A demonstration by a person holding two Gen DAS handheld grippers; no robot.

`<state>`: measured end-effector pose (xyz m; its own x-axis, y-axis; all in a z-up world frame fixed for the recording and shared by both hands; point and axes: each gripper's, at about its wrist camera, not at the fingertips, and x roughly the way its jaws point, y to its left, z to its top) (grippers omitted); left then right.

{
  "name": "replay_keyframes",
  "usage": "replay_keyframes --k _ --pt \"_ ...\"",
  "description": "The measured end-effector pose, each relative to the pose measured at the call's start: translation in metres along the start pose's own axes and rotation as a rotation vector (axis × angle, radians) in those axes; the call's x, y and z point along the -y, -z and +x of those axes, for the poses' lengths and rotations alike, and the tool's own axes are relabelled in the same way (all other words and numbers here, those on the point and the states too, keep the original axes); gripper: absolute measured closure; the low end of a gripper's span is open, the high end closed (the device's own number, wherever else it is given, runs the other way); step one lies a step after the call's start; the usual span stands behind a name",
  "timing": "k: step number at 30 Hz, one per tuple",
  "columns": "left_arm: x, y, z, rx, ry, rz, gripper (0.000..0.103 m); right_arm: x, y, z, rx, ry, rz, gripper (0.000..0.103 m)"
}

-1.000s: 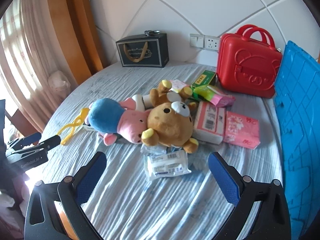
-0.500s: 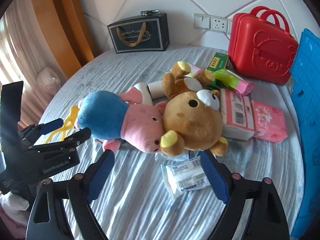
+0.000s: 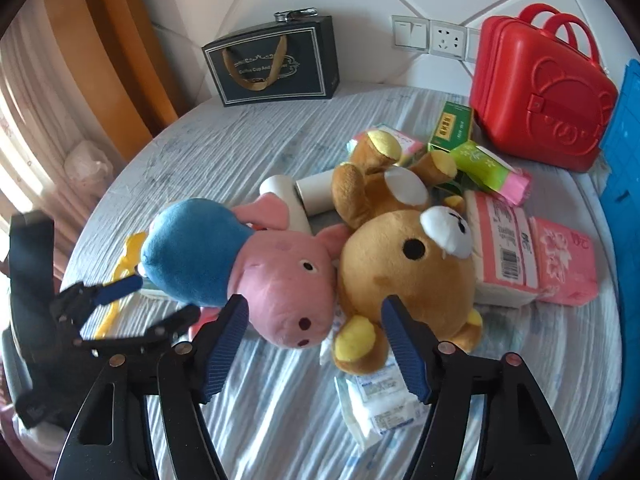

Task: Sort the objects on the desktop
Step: 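Move the right tool down to the pink pig plush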

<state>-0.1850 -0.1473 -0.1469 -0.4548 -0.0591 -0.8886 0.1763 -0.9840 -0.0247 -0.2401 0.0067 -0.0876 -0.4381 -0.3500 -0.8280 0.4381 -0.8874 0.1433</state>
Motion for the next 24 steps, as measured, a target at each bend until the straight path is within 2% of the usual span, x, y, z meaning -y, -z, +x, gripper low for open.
replay_keyframes --k 3,6,7,10,14,17,19,22,24 --pt "-0.017 0.013 -0.008 -0.024 0.010 -0.053 0.024 -0.006 -0.012 0.021 0.003 -0.009 -0.009 0.038" --pt "-0.033 0.007 -0.037 0.043 -0.005 -0.113 0.024 -0.009 -0.019 0.049 -0.020 0.008 -0.014 0.041" --pt "-0.036 0.001 -0.045 0.064 -0.002 -0.132 0.024 -0.011 -0.018 0.056 -0.041 -0.004 -0.022 0.047" --pt "-0.039 -0.024 -0.058 0.125 0.002 -0.171 0.024 -0.021 0.000 0.058 -0.081 -0.056 -0.059 0.048" --pt "-0.025 -0.065 -0.044 0.162 0.003 -0.179 0.024 -0.022 0.034 0.061 -0.148 -0.071 -0.072 0.046" --pt "-0.012 -0.086 -0.023 0.119 0.052 -0.160 0.024 -0.014 0.047 0.063 -0.175 -0.091 -0.048 0.046" --pt "-0.001 -0.082 -0.014 0.072 0.012 -0.113 0.023 -0.010 0.051 0.060 -0.180 -0.095 -0.037 0.046" --pt "0.002 -0.046 -0.033 0.109 -0.050 -0.049 0.023 -0.001 0.059 0.047 -0.167 -0.091 -0.013 0.046" --pt "-0.005 -0.019 -0.045 0.110 -0.054 -0.025 0.023 0.009 0.064 0.032 -0.144 -0.102 0.017 0.046"
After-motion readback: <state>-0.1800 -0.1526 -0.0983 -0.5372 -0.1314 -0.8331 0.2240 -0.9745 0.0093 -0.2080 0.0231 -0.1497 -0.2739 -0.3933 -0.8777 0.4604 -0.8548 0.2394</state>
